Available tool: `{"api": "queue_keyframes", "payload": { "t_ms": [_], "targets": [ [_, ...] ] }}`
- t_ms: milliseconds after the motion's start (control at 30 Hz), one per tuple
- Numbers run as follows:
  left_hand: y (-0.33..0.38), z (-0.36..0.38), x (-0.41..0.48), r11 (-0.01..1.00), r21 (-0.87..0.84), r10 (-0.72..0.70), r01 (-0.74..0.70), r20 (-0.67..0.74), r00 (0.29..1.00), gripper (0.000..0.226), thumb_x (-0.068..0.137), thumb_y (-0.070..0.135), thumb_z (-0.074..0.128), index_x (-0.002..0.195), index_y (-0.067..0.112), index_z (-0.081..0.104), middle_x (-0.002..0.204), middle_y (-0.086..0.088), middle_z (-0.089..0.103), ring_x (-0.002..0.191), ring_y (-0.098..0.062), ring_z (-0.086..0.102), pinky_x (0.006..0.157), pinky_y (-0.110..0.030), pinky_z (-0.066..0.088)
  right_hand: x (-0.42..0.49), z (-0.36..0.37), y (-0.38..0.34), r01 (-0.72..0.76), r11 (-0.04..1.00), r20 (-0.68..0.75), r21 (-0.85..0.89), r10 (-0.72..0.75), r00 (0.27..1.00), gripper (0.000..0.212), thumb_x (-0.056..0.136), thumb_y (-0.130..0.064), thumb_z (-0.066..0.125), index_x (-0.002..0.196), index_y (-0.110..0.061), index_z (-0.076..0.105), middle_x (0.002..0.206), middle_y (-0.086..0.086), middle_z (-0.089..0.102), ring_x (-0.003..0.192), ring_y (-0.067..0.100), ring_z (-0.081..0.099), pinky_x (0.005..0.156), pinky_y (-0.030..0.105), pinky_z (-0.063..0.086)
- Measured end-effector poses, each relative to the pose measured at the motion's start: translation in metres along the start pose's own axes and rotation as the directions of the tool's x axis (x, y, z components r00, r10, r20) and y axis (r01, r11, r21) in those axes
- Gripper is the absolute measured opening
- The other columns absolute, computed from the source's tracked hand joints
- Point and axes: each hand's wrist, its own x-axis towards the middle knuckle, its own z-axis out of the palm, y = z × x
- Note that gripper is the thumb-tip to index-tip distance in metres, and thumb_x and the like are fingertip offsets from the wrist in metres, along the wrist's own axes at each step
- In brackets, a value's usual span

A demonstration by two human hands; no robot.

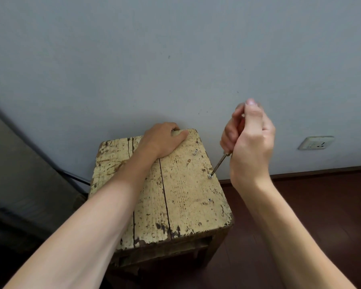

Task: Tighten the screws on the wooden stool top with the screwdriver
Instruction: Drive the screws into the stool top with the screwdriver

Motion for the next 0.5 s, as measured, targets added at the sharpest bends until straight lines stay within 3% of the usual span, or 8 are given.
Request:
{"api": "queue_keyframes", "payload": {
  "t_ms": [67, 133, 233, 300, 367, 500],
  "targets": [
    [0.001, 0.000, 0.000, 1.000, 0.005, 0.001, -0.001, -0.001, 1.000, 0.059, 0.092, 0.075, 0.042, 0.122, 0.031, 0.067, 0.120, 0.007, 0.070, 0.108, -0.021, 0.063, 0.088, -0.038, 0.049, 0.011, -0.008, -0.004, -0.006, 0.997, 0.154, -0.081, 0.019, 0.988, 0.014, 0.100, -0.027, 0.050, 0.096, -0.020, 0.061, 0.062, -0.004, 0.052, 0.051, 0.015, 0.045, 0.048, 0.029, 0.032],
    [0.001, -0.001, -0.001, 1.000, 0.008, 0.003, -0.003, -0.008, 1.000, 0.057, 0.091, 0.074, 0.042, 0.118, 0.032, 0.068, 0.116, 0.007, 0.070, 0.103, -0.020, 0.062, 0.084, -0.037, 0.048, 0.022, -0.015, -0.009, -0.010, 0.993, 0.341, -0.120, 0.051, 0.939, 0.022, 0.097, -0.020, 0.050, 0.105, -0.022, 0.071, 0.079, 0.000, 0.068, 0.067, 0.020, 0.062, 0.060, 0.031, 0.045],
    [0.001, -0.002, 0.000, 1.000, 0.015, 0.009, -0.009, 0.008, 1.000, 0.054, 0.091, 0.074, 0.041, 0.113, 0.032, 0.068, 0.111, 0.006, 0.070, 0.098, -0.021, 0.062, 0.082, -0.038, 0.049, 0.024, -0.016, -0.018, -0.124, 0.987, 0.570, -0.103, 0.161, 0.805, 0.041, 0.103, -0.021, 0.043, 0.088, -0.023, 0.081, 0.084, 0.009, 0.078, 0.069, 0.023, 0.070, 0.064, 0.029, 0.052],
    [0.000, -0.001, 0.001, 1.000, 0.019, 0.013, -0.013, 0.003, 1.000, 0.052, 0.091, 0.073, 0.041, 0.111, 0.032, 0.067, 0.108, 0.007, 0.069, 0.096, -0.021, 0.061, 0.077, -0.036, 0.045, 0.021, -0.012, -0.019, -0.139, 0.979, 0.591, -0.146, 0.200, 0.782, 0.052, 0.107, -0.027, 0.041, 0.067, -0.023, 0.073, 0.062, 0.006, 0.070, 0.050, 0.019, 0.059, 0.053, 0.026, 0.047],
    [-0.001, 0.000, 0.001, 1.000, 0.001, 0.006, -0.006, -0.007, 1.000, 0.052, 0.091, 0.073, 0.043, 0.112, 0.032, 0.067, 0.107, 0.009, 0.068, 0.095, -0.019, 0.061, 0.075, -0.035, 0.042, 0.018, -0.009, -0.015, -0.124, 0.981, 0.541, -0.152, 0.187, 0.820, 0.053, 0.105, -0.029, 0.043, 0.054, -0.024, 0.057, 0.046, 0.000, 0.050, 0.039, 0.015, 0.039, 0.045, 0.023, 0.034],
    [-0.003, 0.002, 0.003, 1.000, -0.014, 0.013, -0.013, -0.015, 1.000, 0.054, 0.090, 0.075, 0.042, 0.113, 0.034, 0.068, 0.107, 0.011, 0.068, 0.095, -0.017, 0.061, 0.075, -0.034, 0.040, 0.015, -0.008, -0.011, -0.169, 0.984, 0.451, -0.064, 0.179, 0.874, 0.049, 0.100, -0.028, 0.044, 0.052, -0.024, 0.041, 0.045, -0.005, 0.029, 0.042, 0.012, 0.020, 0.044, 0.022, 0.018]
  ]
}}
